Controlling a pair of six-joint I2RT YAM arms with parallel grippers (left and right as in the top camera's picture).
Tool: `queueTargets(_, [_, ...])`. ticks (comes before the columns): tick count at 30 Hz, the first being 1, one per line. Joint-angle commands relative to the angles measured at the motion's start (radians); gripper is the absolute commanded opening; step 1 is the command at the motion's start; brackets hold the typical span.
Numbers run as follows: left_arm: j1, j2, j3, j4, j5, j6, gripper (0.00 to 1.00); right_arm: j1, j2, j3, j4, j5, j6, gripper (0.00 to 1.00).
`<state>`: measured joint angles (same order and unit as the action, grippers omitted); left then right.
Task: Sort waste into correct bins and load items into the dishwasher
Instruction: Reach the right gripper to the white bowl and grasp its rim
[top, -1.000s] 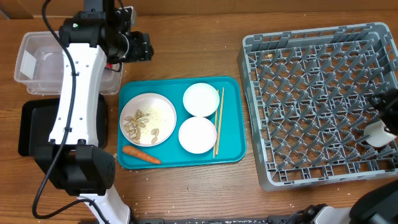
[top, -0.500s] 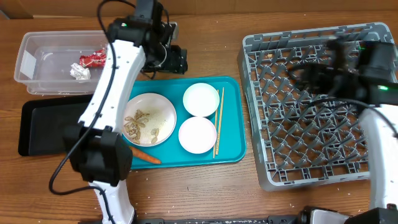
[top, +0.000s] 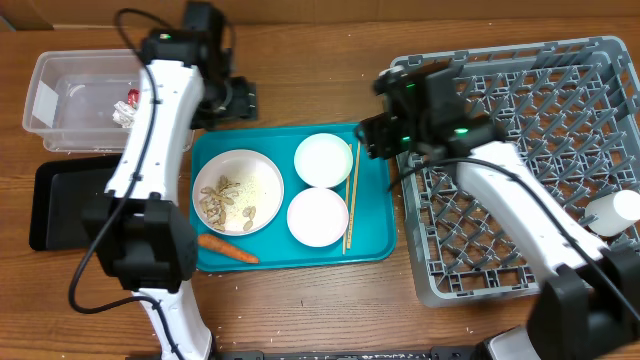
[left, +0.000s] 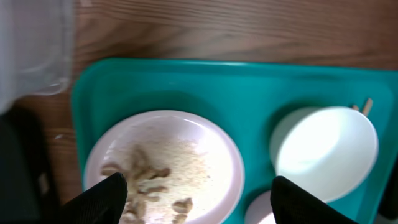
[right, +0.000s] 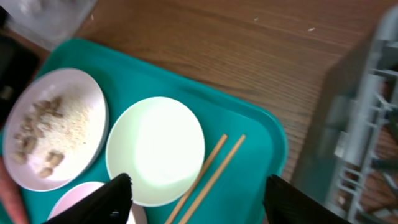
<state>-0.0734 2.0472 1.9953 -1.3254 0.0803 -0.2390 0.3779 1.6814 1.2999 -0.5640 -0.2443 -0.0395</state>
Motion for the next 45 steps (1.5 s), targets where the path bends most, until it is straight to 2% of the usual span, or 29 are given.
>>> queueTargets(1, [0.048, -0.002, 0.011, -0.008, -0.028, -0.047, 0.76, 0.053, 0.074, 0.024, 0.033, 0.104, 0.015, 0.68])
queueTargets(8, [0.093, -0.002, 0.011, -0.010, -0.028, -0.047, 0.76, 0.098, 0.193, 0.023, 0.065, 0.165, 0.078, 0.66])
queueTargets(10, [0.095, -0.002, 0.011, -0.010, -0.029, -0.047, 0.76, 0.099, 0.215, 0.023, 0.065, 0.164, 0.102, 0.61])
queueTargets(16, [0.094, -0.002, 0.011, -0.009, -0.028, -0.047, 0.76, 0.105, 0.259, 0.023, 0.064, 0.120, 0.123, 0.57])
queueTargets(19, [0.095, -0.002, 0.010, -0.009, -0.028, -0.047, 0.77, 0.108, 0.266, 0.023, 0.062, 0.120, 0.123, 0.47])
queueTargets(23, [0.095, -0.002, 0.011, -0.009, -0.028, -0.047, 0.77, 0.108, 0.268, 0.014, 0.062, 0.120, 0.128, 0.46])
queueTargets(28, [0.095, -0.002, 0.010, -0.009, -0.028, -0.047, 0.77, 0.108, 0.272, 0.008, 0.061, 0.119, 0.149, 0.31])
queueTargets(33, [0.094, -0.002, 0.011, -0.010, -0.028, -0.047, 0.77, 0.113, 0.275, 0.008, 0.047, 0.112, 0.172, 0.27])
queueTargets(36, [0.094, -0.002, 0.010, -0.009, -0.027, -0.047, 0.77, 0.113, 0.275, 0.008, 0.047, 0.112, 0.172, 0.20])
queueTargets(38, [0.094, -0.002, 0.011, -0.010, -0.027, -0.047, 0.77, 0.113, 0.275, 0.008, 0.046, 0.113, 0.190, 0.18])
queueTargets(45, [0.094, -0.002, 0.011, -0.010, -0.027, -0.047, 0.77, 0.113, 0.275, 0.008, 0.039, 0.113, 0.281, 0.04])
